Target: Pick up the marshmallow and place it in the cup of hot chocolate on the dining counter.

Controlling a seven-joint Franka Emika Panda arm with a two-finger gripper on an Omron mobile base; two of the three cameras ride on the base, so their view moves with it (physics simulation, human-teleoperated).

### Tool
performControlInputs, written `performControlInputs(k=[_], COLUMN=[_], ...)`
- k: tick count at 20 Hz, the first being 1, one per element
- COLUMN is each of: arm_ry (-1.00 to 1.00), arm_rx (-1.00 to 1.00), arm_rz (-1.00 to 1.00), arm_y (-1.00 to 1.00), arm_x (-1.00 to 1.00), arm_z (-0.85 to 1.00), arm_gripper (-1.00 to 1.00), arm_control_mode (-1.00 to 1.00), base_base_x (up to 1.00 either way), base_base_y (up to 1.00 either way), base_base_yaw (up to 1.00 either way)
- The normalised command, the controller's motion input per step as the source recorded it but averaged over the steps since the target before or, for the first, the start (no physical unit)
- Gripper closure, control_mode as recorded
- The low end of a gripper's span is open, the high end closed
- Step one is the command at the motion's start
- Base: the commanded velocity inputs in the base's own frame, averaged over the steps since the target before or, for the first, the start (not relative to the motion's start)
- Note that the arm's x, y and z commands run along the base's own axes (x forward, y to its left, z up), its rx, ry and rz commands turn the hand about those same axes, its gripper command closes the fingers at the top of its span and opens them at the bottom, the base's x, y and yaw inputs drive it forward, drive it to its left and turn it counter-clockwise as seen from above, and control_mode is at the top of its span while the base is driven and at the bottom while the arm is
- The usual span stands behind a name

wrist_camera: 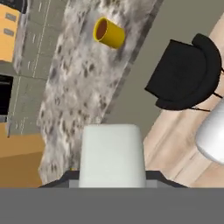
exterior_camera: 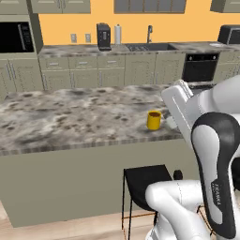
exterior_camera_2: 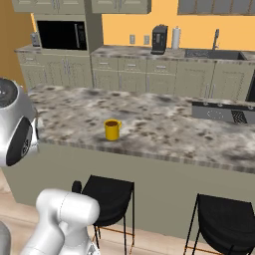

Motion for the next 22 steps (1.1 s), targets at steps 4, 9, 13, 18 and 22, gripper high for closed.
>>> performControlInputs(k=[4,9,13,18,22], arm_ry=[0.05,0.33,0.47,0.46,0.38], arm_rx=[0.78,0.71,0.45,0.09,0.11], arm_rz=[-0.3,-0.28,-0.18,-0.01,0.0], arm_y=[0.0,-0.1,-0.36,-0.35,-0.59], arm_x=[0.0,0.01,0.3,0.56,0.36], arm_z=[0.34,0.32,0.16,0.01,0.01], arm_gripper=[1.0,1.0,1.0,1.0,1.0], arm_control_mode=[-1.0,-1.0,-1.0,-1.0,-1.0], base_base_x=[0.0,0.0,0.0,0.0,0.0], base_base_y=[0.0,0.0,0.0,0.0,0.0], base_base_yaw=[0.0,0.0,0.0,0.0,0.0])
